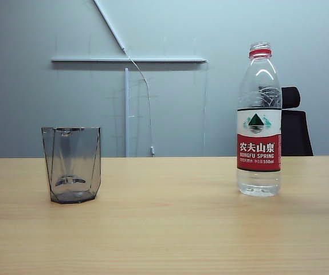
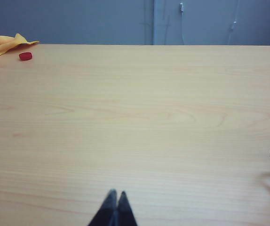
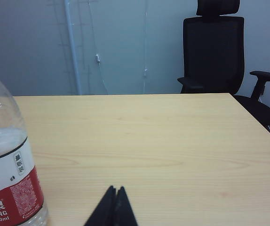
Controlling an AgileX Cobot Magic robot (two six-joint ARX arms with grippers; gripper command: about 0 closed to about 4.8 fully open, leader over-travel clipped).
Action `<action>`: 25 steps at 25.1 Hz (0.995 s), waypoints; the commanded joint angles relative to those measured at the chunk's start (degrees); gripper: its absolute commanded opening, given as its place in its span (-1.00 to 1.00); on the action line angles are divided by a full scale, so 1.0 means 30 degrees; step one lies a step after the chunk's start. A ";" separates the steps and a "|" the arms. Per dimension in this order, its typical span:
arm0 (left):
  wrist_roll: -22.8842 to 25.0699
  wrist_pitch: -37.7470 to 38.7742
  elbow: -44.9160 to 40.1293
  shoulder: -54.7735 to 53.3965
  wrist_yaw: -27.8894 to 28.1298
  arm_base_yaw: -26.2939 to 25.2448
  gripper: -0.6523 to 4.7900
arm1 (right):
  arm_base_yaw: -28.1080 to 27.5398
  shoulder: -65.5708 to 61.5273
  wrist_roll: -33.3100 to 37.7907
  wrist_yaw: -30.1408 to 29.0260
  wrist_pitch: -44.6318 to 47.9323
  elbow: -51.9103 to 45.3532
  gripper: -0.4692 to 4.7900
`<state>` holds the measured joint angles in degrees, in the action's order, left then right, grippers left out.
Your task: Pick up the mineral water bottle on the table and pour water into the mug until it's half full.
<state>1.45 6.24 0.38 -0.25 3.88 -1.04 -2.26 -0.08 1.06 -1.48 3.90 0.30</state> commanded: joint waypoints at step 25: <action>-0.0058 -0.0226 0.0044 -0.1406 -0.0066 1.3005 -0.77 | 0.0117 -0.0189 0.8284 -0.6710 -0.1384 0.1698 -0.68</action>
<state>1.45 6.28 0.38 -3.75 3.57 37.56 -2.11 -0.56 25.76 -21.10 0.08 3.44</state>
